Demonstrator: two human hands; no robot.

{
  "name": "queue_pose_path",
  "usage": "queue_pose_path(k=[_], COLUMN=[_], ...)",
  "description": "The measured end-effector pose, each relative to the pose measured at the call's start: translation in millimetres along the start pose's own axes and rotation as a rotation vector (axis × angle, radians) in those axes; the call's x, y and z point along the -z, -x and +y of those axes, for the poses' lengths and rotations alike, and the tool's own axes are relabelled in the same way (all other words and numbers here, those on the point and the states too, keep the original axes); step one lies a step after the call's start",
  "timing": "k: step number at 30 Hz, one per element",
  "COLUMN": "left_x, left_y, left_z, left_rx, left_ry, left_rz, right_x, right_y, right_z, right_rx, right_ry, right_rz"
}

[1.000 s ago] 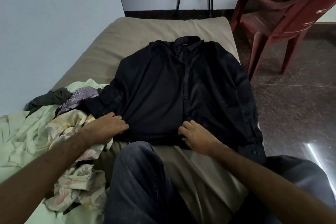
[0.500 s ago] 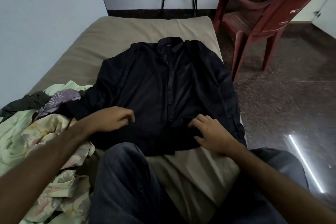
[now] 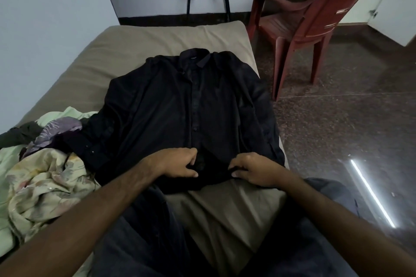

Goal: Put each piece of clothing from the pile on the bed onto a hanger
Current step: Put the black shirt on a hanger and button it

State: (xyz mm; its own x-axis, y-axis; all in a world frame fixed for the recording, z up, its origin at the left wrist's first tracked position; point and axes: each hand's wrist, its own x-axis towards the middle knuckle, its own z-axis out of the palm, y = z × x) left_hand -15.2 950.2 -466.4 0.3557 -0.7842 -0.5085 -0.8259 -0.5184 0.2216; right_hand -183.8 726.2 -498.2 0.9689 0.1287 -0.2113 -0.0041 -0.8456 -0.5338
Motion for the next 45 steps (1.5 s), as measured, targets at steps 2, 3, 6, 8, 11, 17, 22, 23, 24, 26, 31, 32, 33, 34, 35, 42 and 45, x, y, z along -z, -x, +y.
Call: queue_pose_path(k=[2,3,6,8,11,17,22,23,24,26,31,32,33,34,35,42,45], left_x=[-5.4,-10.8,-30.6,-42.8,-47.8,-25.4,0.5,2.1,2.1,-2.0,-17.0,-19.9,-21.3,-21.0,-19.6,-5.4,-1.4], left_y=[-0.1,-3.5,-16.6,-26.3,-35.7,-40.0,-50.3,-56.2,-63.1,-77.3,-97.5,-99.4,-100.5,-100.7,-102.2,-117.5,-128.7], left_z=[8.4,13.2,35.5,52.3,70.4,64.9,62.4,63.2,64.6,68.9,91.9,95.7,98.6,101.7,103.6,118.1,115.1], left_rx=[-0.072,-0.137,-0.258,-0.243,-0.171,-0.213,-0.177,-0.198,-0.223,-0.237,-0.158,-0.146,-0.140,-0.133,-0.127,-0.104,-0.083], left_ry=[-0.242,-0.372,-0.517,-0.549,-0.596,-0.586,-0.198,-0.146,-0.108,-0.006,0.031,-0.038,-0.084,-0.102,-0.105,-0.255,-0.200], left_rz=[0.167,0.277,0.363,0.282,0.296,0.052,-0.022,0.064,0.187,0.413,0.285,0.268,0.279,0.300,0.319,0.460,0.470], right_x=[-9.4,-13.4,-21.3,-29.8,-38.0,-26.9,-16.2,-12.6,-8.0,4.2,44.5,51.5,57.2,62.3,66.6,66.6,54.5], right_y=[11.9,18.7,33.0,33.0,29.0,37.6,60.0,60.4,60.1,62.3,85.9,93.0,101.0,107.9,112.9,115.4,91.2], right_z=[8.1,12.0,17.1,16.7,14.5,8.8,19.5,26.8,35.3,51.7,86.9,93.9,101.3,108.0,116.8,110.5,98.0], right_rx=[-0.016,-0.013,0.018,0.068,0.128,-0.109,-0.699,-0.731,-0.733,-0.726,-0.639,-0.651,-0.686,-0.727,-0.771,-0.664,-0.553], right_ry=[0.338,0.446,0.574,0.677,0.719,0.521,0.079,-0.042,-0.069,0.004,-0.138,-0.130,-0.159,-0.229,-0.363,-0.643,-0.284], right_rz=[0.053,0.076,0.136,0.220,0.310,0.390,0.252,0.173,0.151,0.192,0.296,0.331,0.391,0.489,0.624,1.015,0.748])
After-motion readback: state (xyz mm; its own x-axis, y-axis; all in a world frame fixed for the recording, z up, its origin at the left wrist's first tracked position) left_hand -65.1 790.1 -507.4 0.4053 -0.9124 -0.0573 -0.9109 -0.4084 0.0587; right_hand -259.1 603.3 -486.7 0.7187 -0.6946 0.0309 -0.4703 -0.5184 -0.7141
